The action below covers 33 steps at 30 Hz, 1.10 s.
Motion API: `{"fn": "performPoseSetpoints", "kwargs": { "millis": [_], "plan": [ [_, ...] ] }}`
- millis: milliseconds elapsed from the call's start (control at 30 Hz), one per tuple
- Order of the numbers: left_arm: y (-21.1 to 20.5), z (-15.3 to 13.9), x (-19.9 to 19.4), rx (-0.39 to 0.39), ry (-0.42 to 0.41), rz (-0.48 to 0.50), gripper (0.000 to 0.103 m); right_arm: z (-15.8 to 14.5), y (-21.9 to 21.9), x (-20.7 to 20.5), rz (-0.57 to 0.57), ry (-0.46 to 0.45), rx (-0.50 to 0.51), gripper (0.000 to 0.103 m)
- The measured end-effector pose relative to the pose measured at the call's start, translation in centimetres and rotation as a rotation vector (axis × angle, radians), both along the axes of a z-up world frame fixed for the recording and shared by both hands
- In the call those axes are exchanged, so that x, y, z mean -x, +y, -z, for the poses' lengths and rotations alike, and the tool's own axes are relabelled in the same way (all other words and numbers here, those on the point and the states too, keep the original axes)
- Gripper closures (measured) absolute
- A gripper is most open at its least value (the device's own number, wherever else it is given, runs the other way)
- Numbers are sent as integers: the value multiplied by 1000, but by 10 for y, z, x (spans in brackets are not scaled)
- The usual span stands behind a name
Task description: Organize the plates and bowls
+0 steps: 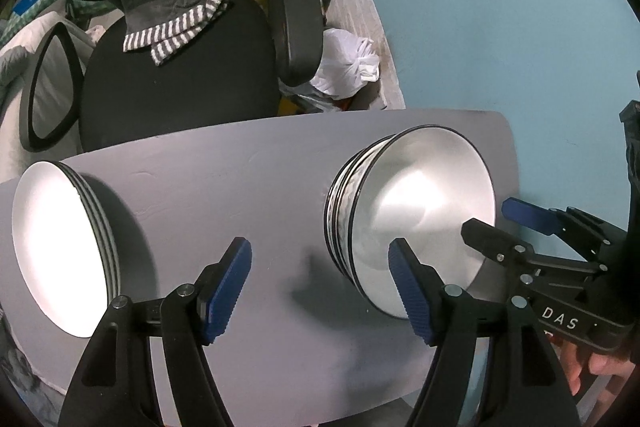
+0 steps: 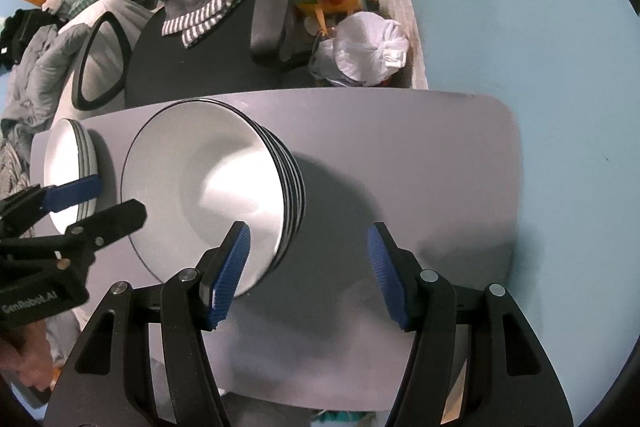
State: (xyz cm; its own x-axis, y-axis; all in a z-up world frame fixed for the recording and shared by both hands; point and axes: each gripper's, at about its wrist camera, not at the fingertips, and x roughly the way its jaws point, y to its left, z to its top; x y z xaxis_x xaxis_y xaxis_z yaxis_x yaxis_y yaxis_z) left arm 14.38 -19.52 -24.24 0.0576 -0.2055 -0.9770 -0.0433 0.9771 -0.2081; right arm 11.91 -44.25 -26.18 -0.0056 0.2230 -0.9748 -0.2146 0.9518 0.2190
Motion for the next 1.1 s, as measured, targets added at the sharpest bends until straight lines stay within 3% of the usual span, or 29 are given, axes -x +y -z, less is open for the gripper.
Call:
{"fn": "performPoseSetpoints", "kwargs": {
  "millis": [267,667,733,900,1033,1100],
  "plan": [
    [-5,17,-8,7,24,-8,31,20,2,-10,31,44,-58,43],
    [6,42,-14,50,91,-95,31,36,4,-22,59,75,-80,43],
    [8,45,-14,56,96,-108,37,39,4,-22,57,75,-79,43],
    [12,48,-15,92,98,-126,42,39,6,-23,50,68,-95,43],
    [9,46,-17,117,86,-116,58,40,6,-25,44,83,-99,44],
    [6,46,-17,130,88,-113,64,40,7,-25,42,92,-106,49]
  ]
}}
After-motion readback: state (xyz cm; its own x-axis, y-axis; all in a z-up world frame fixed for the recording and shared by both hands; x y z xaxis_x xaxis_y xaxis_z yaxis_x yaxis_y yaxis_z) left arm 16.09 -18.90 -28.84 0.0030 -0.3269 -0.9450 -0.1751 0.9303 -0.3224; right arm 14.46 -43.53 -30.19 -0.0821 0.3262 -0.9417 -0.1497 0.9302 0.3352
